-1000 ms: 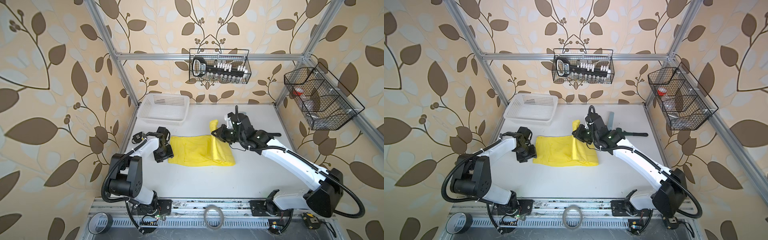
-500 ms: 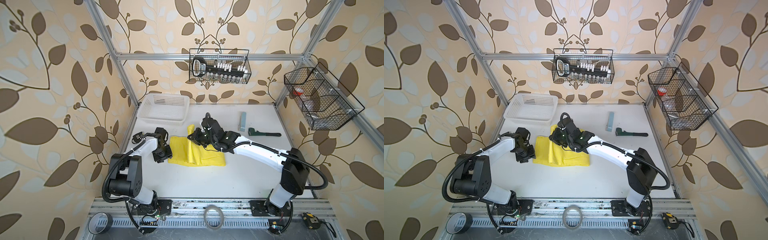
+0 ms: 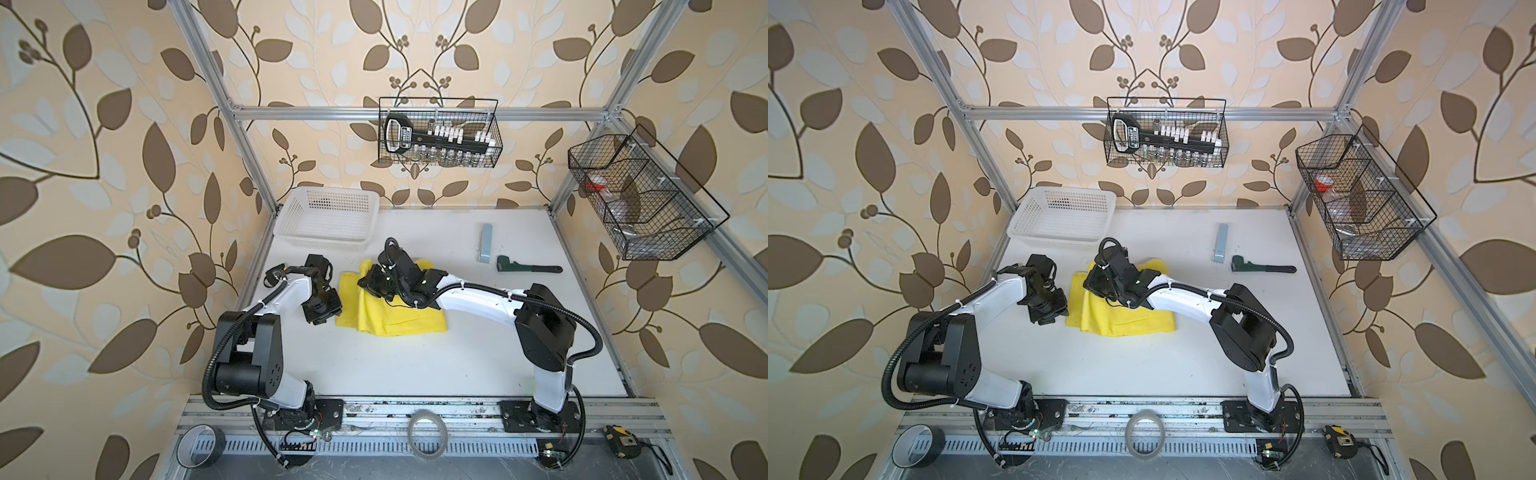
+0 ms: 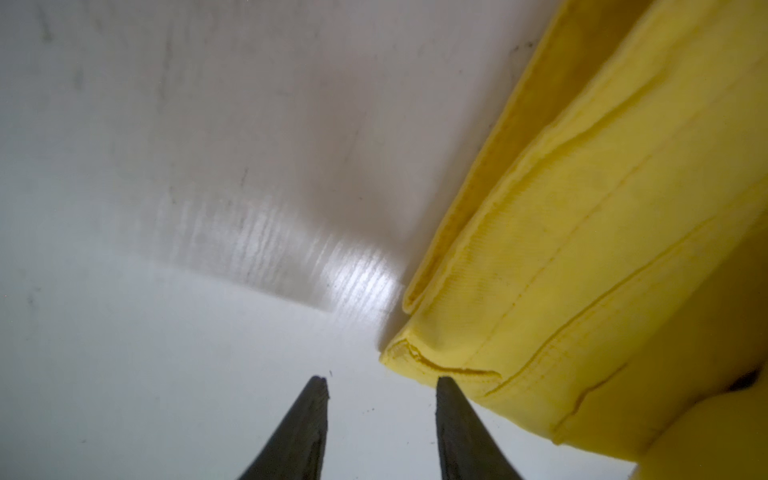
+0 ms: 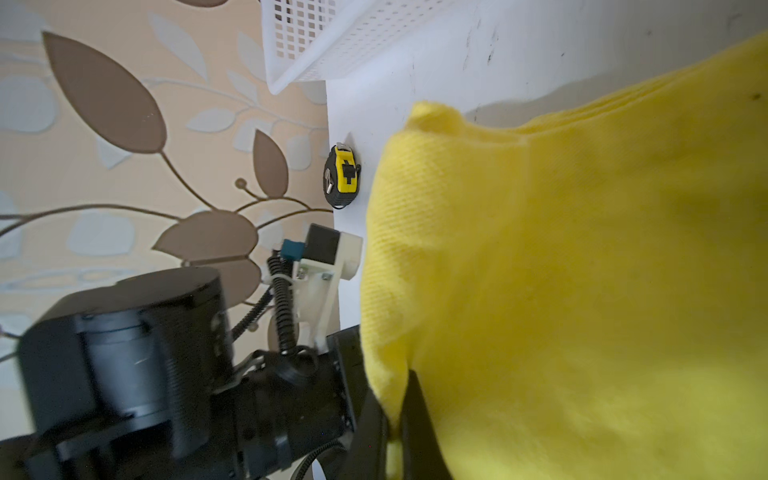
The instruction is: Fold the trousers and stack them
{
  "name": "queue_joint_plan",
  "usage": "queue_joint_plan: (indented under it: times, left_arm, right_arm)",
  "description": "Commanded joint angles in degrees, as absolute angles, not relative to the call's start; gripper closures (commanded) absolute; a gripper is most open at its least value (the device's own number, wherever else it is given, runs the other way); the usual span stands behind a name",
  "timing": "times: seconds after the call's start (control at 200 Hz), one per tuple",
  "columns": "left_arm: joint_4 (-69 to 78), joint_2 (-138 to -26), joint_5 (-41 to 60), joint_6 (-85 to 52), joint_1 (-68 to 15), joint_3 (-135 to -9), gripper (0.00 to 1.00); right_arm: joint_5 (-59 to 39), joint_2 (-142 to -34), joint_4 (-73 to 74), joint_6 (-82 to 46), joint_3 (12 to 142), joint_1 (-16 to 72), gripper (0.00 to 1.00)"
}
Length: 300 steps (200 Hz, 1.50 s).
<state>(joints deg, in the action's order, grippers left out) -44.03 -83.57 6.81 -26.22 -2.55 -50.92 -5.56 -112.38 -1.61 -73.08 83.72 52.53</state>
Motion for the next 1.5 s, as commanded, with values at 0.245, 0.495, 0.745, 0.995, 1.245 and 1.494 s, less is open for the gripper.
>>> queue_joint_plan:
  times: [0.245,0.495,0.745,0.995,1.245,1.494]
  left_arm:
    - [-50.93,-75.45,1.33,-26.48,-2.02,-56.20,0.53]
    - [-52.97,-73.14,2.55,-26.13,-2.03,-57.91,0.50]
    - [-54.07,-71.23,6.04,-25.94,-2.17,-58.83,0.43]
    - [-49.85,-74.85,10.97,-25.03,-2.13,-58.62,0.35]
    - [-43.06,-86.02,12.69,-27.18,-2.16,-61.40,0.39]
    - [-40.03,-93.85,11.94,-27.14,-2.39,-63.75,0.54]
  right_arm:
    - [-3.60,-120.83,8.52,-72.58,88.59,52.97,0.91]
    - [-0.19,-122.41,14.07,-68.37,89.78,53.38,0.84]
    - [0.62,-123.75,16.17,-65.52,90.56,53.08,0.69]
    - [0.63,-111.64,11.22,-56.49,81.50,48.66,0.62]
    - [0.87,-92.37,3.08,-43.02,62.75,42.02,0.44]
    - [-0.91,-81.47,0.52,-37.60,48.61,35.44,0.40]
